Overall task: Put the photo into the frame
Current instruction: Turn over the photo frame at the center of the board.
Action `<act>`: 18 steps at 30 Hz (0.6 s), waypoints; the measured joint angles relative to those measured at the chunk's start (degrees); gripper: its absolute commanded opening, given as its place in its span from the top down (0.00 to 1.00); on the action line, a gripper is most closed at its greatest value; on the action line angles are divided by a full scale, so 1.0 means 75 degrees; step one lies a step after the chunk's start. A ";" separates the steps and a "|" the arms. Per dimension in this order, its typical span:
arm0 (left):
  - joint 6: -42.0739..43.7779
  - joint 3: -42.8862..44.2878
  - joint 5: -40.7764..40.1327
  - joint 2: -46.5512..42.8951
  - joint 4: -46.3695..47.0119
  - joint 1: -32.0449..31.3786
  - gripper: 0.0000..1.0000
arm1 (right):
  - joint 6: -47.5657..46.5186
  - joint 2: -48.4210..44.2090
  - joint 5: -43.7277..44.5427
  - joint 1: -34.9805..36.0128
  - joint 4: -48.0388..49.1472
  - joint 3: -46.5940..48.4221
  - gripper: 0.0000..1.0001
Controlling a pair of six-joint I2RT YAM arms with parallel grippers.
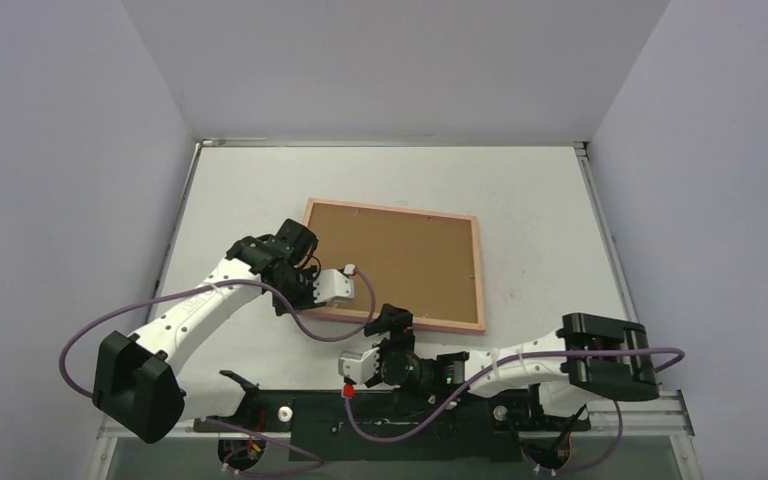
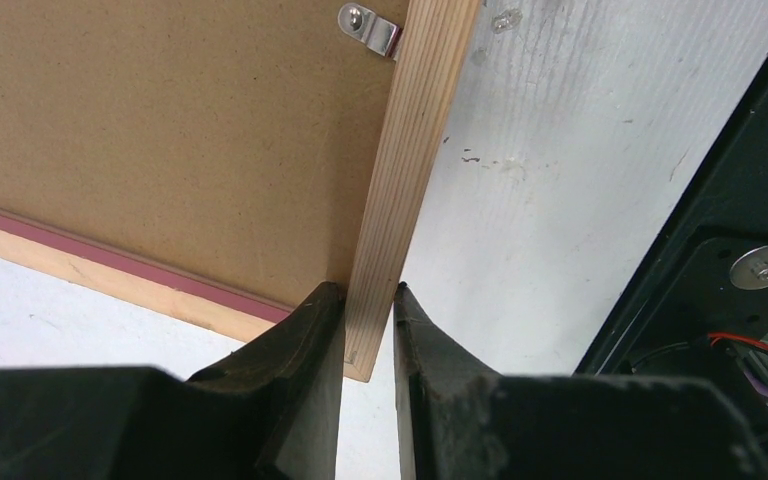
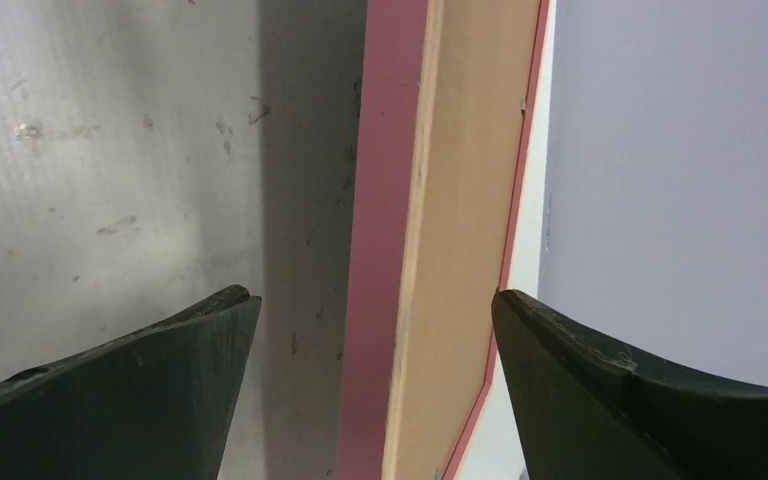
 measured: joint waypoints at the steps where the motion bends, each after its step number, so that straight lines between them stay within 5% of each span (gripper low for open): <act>1: 0.0003 0.0000 -0.0003 -0.0003 0.0000 0.0009 1.00 | -0.0163 0.0233 0.0073 -0.0026 0.0306 -0.0020 0.10; 9: 0.0067 0.0000 0.0035 -0.0044 -0.0012 0.0041 1.00 | -0.1303 0.1711 0.0629 -0.0411 0.2699 -0.0379 0.09; 13: 0.0111 0.0000 0.0058 -0.0117 -0.0015 0.0058 1.00 | -0.1562 0.1926 0.0874 -0.0545 0.3550 -0.0481 0.00; 18: 0.0140 0.0000 0.0067 -0.0134 -0.0020 0.0064 1.00 | -0.1781 0.2340 0.1070 -0.0618 0.4185 -0.0376 0.31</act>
